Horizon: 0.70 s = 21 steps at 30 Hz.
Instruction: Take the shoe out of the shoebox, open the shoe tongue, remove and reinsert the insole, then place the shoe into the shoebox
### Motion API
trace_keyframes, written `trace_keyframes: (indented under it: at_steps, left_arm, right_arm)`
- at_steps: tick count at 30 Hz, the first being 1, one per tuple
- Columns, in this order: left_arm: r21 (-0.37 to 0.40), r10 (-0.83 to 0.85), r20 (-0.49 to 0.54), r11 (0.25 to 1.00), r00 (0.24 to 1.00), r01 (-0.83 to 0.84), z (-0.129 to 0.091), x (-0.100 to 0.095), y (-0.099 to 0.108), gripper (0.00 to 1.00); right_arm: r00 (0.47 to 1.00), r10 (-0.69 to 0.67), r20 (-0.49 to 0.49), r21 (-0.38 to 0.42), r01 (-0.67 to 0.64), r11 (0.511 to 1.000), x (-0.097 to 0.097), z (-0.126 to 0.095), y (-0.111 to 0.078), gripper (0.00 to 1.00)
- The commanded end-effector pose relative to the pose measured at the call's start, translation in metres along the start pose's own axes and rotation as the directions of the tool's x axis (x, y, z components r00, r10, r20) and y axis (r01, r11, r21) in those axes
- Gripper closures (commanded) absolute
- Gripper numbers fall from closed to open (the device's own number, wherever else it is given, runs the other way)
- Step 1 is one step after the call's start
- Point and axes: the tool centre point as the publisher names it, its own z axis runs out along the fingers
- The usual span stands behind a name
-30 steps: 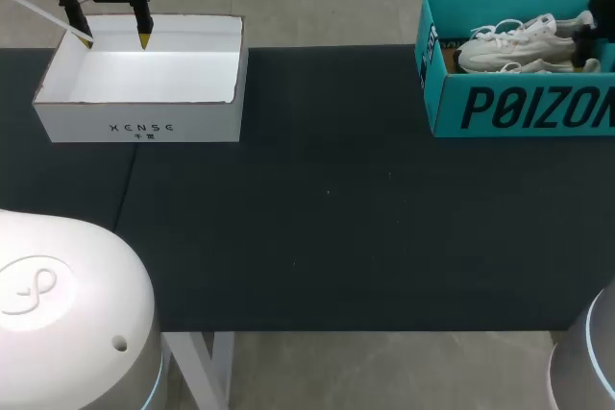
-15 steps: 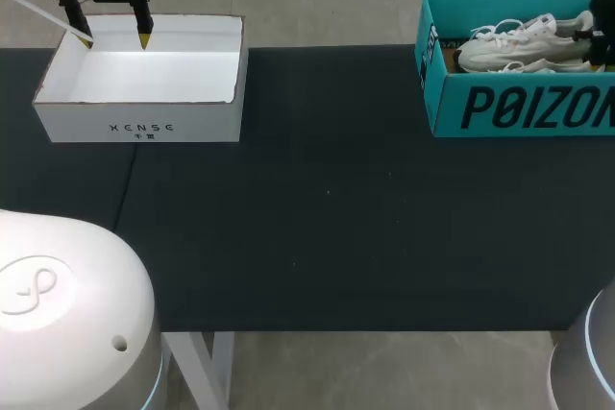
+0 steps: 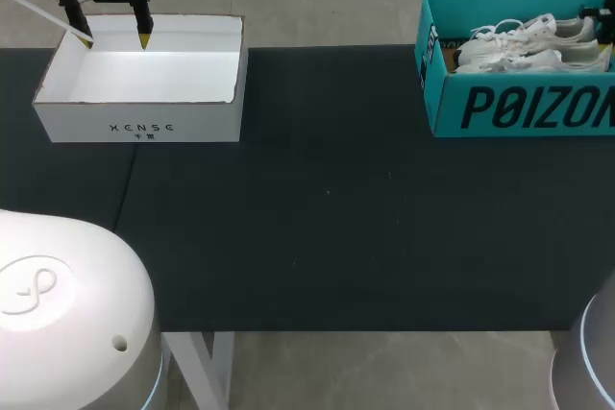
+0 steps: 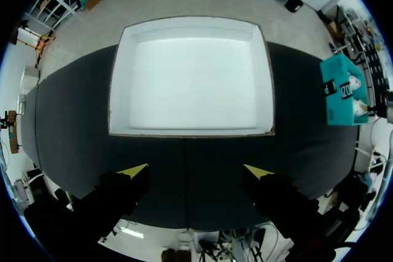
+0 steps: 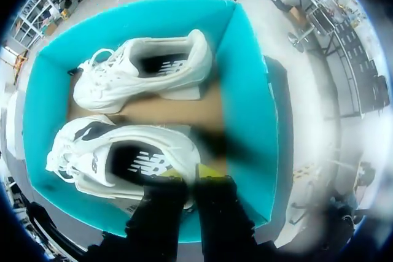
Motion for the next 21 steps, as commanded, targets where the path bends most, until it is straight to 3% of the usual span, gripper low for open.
trace_keyframes:
  at_steps: [1, 7, 12, 15, 21]
  left_arm:
    - [-0.001, -0.001, 0.002, 1.0, 1.0, 0.001, 0.0, 0.0, 0.0, 0.0]
    - [-0.001, -0.001, 0.002, 1.0, 1.0, 0.001, 0.0, 0.0, 0.0, 0.0]
    - [-0.001, -0.001, 0.002, 1.0, 1.0, 0.001, 0.0, 0.0, 0.0, 0.0]
    - [-0.001, -0.001, 0.002, 1.0, 1.0, 0.001, 0.0, 0.0, 0.0, 0.0]
    - [-0.001, -0.001, 0.002, 1.0, 1.0, 0.001, 0.0, 0.0, 0.0, 0.0]
  right_arm:
    - [1.0, 0.013, 0.011, -0.029, -0.013, 1.0, 0.004, -0.035, 0.002, 1.0]
    - [0.998, 0.056, -0.001, -0.099, -0.056, 0.994, 0.0, -0.093, 0.012, 1.0]
    - [0.997, 0.068, -0.02, -0.114, -0.07, 0.991, 0.002, -0.136, 0.002, 1.0]
    - [0.998, 0.063, -0.032, -0.127, -0.066, 0.99, 0.009, -0.163, -0.017, 1.0]
    - [0.999, 0.028, -0.032, -0.157, -0.032, 0.987, 0.035, -0.194, -0.063, 1.0]
